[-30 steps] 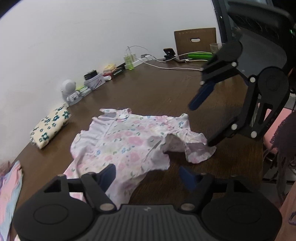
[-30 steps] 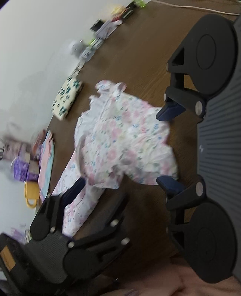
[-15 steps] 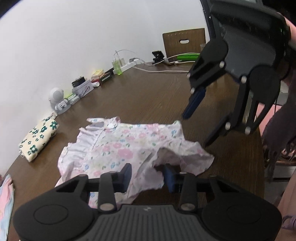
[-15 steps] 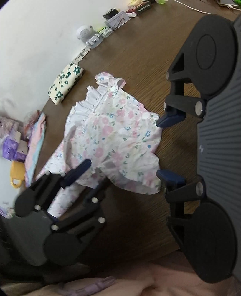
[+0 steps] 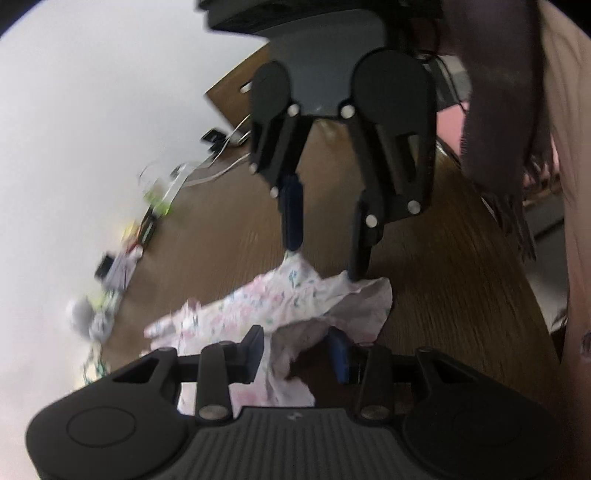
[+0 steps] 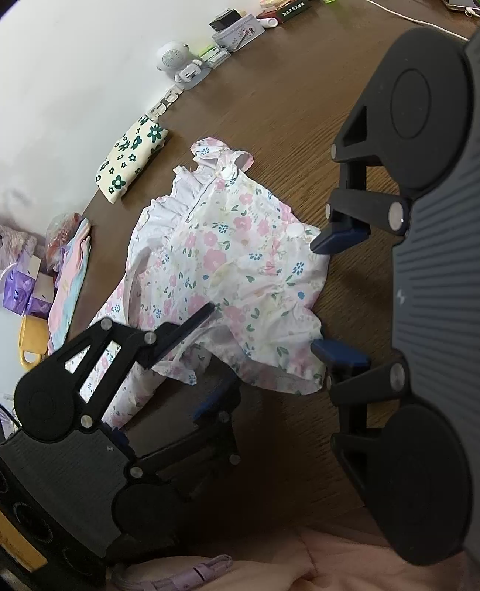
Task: Fold clothes
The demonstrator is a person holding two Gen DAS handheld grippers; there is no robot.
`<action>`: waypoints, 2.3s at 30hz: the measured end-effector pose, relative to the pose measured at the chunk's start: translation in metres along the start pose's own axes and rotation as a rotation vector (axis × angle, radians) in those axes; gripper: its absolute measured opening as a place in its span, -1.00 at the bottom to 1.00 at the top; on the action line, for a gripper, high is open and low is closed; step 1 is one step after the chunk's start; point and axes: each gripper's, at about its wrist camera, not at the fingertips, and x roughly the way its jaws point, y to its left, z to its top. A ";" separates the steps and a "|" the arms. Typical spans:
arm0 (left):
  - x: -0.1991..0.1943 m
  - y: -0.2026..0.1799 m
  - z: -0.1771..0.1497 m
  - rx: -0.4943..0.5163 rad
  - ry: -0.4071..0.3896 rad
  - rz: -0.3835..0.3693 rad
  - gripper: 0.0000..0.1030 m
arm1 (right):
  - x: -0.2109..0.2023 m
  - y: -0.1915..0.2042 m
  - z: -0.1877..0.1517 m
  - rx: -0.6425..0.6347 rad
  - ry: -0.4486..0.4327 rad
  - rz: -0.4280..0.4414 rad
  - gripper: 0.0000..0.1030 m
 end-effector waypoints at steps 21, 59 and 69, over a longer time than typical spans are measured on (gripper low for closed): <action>0.012 0.079 -0.028 -0.597 -0.055 -0.176 -0.93 | -0.007 -0.001 0.002 -0.027 -0.084 -0.002 0.10; -0.011 0.088 -0.082 -0.946 0.130 -0.031 -0.79 | 0.050 -0.096 0.013 0.521 -0.087 0.129 -0.80; -0.008 0.085 -0.087 -0.945 0.134 -0.038 -0.79 | 0.055 -0.097 0.005 0.557 -0.097 0.117 -0.75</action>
